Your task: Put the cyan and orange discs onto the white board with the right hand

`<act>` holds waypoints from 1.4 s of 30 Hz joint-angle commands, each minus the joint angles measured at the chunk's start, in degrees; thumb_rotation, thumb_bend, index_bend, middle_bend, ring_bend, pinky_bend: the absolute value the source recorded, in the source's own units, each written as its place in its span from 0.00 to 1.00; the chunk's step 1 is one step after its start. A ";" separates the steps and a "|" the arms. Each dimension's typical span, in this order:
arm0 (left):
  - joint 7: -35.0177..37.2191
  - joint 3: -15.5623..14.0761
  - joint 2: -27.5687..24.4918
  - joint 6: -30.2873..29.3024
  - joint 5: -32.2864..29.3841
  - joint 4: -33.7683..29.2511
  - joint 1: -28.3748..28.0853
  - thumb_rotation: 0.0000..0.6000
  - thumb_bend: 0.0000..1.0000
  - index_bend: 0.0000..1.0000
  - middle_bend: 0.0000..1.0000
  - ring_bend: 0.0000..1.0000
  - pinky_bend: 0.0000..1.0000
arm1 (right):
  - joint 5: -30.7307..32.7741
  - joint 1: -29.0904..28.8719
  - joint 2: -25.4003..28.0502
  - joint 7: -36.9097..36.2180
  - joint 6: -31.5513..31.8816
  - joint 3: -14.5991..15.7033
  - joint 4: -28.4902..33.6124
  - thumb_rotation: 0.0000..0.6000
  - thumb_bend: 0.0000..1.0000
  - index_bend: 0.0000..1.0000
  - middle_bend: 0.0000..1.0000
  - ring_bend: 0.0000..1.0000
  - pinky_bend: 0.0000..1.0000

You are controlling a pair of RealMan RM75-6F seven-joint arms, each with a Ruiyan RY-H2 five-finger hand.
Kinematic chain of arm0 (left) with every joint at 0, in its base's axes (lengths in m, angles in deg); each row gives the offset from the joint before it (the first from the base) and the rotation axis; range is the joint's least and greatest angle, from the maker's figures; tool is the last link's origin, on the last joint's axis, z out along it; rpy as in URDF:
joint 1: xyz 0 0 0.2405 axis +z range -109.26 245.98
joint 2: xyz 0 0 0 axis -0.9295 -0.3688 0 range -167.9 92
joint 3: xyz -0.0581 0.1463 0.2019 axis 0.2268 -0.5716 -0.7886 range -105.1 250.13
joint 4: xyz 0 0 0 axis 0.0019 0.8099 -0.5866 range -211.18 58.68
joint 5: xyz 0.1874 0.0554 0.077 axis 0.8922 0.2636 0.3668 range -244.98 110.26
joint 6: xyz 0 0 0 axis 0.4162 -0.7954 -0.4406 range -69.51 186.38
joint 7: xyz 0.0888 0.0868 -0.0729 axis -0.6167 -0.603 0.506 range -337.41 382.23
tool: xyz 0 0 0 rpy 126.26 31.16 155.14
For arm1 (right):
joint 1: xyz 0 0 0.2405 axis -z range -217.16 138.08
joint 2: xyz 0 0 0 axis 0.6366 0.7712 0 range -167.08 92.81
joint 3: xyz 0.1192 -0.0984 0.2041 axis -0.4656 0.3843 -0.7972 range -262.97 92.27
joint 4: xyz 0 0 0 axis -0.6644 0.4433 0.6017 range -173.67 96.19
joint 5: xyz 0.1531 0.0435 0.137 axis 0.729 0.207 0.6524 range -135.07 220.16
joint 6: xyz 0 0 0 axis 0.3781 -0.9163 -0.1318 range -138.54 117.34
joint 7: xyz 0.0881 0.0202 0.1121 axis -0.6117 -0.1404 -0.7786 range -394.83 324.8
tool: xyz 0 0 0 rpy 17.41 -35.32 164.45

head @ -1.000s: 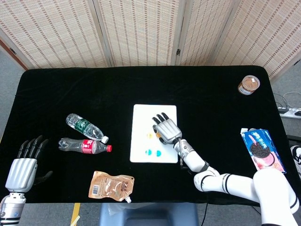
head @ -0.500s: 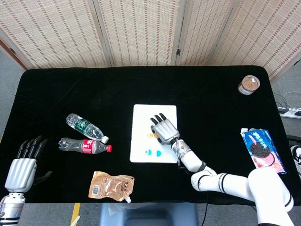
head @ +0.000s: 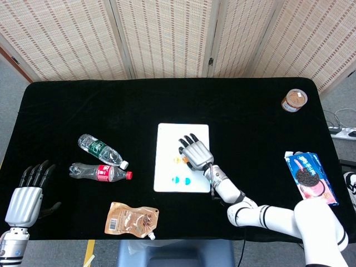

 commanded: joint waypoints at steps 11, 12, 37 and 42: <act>0.73 0.45 -0.24 0.38 -0.18 0.13 -0.46 1.00 0.20 0.07 0.03 0.03 0.00 | -6.05 10.63 13.19 -7.24 14.91 -0.34 9.56 1.00 0.46 0.32 0.13 0.00 0.00; 0.67 0.54 -0.24 0.45 -0.20 0.10 -0.56 1.00 0.20 0.07 0.03 0.03 0.00 | -7.00 12.39 14.83 -8.51 16.76 0.11 10.89 1.00 0.46 0.31 0.13 0.00 0.00; -1.82 1.19 0.40 -1.44 -0.20 -1.93 -0.39 1.00 0.20 0.05 0.03 0.04 0.00 | -24.46 44.88 32.29 -31.55 44.48 12.69 22.38 1.00 0.46 0.00 0.00 0.00 0.00; -1.94 1.09 0.75 -2.17 0.19 -1.89 -0.05 1.00 0.20 0.05 0.03 0.03 0.00 | -25.86 47.80 32.54 -33.16 45.90 13.19 22.77 1.00 0.46 0.00 0.00 0.00 0.00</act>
